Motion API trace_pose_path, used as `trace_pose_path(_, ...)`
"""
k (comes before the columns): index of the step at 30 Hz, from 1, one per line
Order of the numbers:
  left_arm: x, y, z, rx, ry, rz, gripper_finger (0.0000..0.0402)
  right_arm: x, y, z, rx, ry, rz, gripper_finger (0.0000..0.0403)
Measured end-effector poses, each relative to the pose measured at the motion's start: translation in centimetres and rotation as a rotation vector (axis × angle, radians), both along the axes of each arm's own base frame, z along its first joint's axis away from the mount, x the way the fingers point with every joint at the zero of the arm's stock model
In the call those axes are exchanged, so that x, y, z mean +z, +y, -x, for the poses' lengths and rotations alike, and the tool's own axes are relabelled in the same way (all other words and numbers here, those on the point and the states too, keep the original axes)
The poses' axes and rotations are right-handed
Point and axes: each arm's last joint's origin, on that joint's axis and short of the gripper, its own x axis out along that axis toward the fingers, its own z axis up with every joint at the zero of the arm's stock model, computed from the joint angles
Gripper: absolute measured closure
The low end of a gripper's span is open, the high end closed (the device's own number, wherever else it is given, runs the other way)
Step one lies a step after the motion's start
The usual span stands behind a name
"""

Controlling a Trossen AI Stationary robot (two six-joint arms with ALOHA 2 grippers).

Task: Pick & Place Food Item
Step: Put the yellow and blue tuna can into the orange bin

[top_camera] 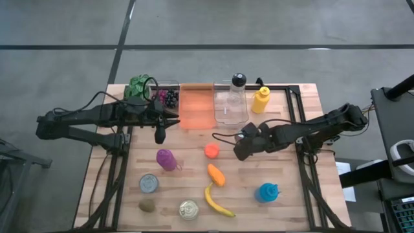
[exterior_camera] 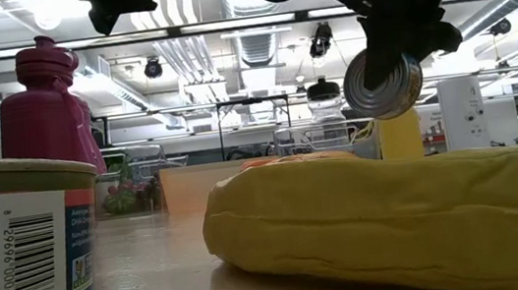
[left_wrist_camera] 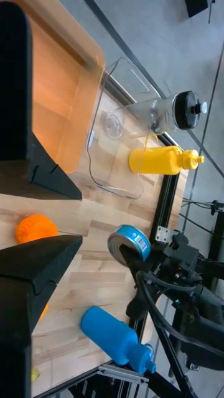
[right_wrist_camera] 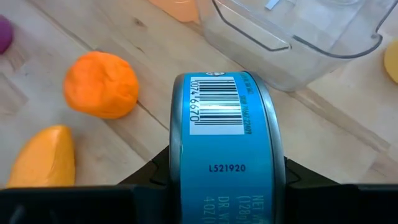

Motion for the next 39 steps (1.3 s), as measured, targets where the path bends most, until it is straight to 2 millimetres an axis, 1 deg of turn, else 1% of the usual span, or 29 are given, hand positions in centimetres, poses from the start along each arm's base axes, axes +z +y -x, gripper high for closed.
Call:
trace_pose_path(17, 0.01, 0.0, 0.01, 0.0, -0.001, 0.001, 0.0295, 0.08, 0.03, -0.05, 0.002, -0.009, -0.012, 0.028)
trace_pose_path(26, 0.04, -0.01, -0.02, 0.016, -0.012, 0.037, 0.0295, 0.1, 0.03, -0.09, 0.022, -0.004, -0.002, 0.0282)
trace_pose_path(30, 0.08, -0.02, -0.04, 0.029, -0.023, 0.067, 0.0295, 0.11, 0.06, -0.12, 0.051, 0.005, 0.004, 0.0281)
trace_pose_path(33, 0.08, -0.02, -0.04, 0.03, -0.023, 0.068, 0.0295, 0.17, 0.19, -0.34, 0.11, 0.002, -0.011, 0.0282)
trace_pose_path(36, 0.08, -0.03, -0.04, 0.032, -0.022, 0.066, 0.029, 0.25, 0.36, -0.58, 0.145, -0.015, -0.046, 0.0282)
trace_pose_path(39, 0.11, -0.02, -0.05, 0.032, -0.026, 0.065, 0.0274, 0.46, 0.34, -0.76, 0.147, -0.03, -0.059, 0.0282)
